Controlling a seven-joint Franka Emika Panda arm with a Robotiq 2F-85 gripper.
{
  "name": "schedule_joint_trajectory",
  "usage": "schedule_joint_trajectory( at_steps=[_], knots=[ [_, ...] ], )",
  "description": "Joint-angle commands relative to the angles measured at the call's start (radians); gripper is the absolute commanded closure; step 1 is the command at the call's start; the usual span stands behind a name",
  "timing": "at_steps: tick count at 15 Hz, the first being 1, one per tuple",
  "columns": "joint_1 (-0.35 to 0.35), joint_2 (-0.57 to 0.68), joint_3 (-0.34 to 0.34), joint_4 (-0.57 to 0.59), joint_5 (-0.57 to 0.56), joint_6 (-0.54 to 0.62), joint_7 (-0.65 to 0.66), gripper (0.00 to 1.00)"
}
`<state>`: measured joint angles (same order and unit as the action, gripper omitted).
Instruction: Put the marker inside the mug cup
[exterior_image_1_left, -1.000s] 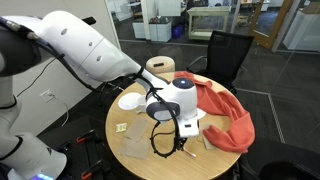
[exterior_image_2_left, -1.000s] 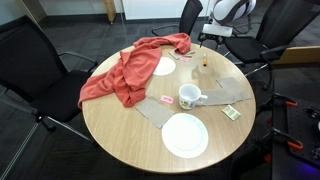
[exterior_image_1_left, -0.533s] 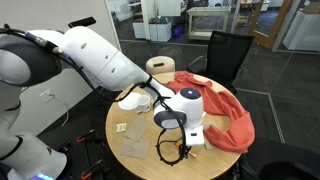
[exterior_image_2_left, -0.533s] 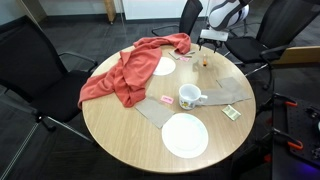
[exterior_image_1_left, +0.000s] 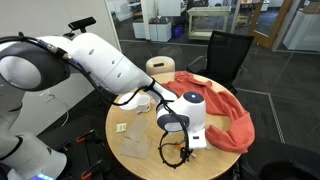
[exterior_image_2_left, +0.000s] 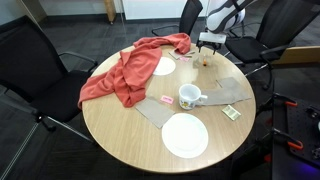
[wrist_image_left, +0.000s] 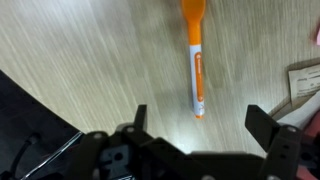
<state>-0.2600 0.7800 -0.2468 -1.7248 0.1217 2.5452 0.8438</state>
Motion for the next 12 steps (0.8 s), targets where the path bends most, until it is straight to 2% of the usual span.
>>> schedule_joint_trajectory(
  at_steps=[1,10,11,12],
  knots=[
    [0.001,0.017,-0.010,0.040,0.031,-0.052,-0.032,0.00],
    [0.000,0.030,-0.007,0.049,0.031,-0.071,-0.035,0.00],
    [0.000,0.031,-0.007,0.051,0.030,-0.074,-0.036,0.10],
    [0.002,0.032,-0.009,0.052,0.029,-0.077,-0.032,0.28]
  ],
)
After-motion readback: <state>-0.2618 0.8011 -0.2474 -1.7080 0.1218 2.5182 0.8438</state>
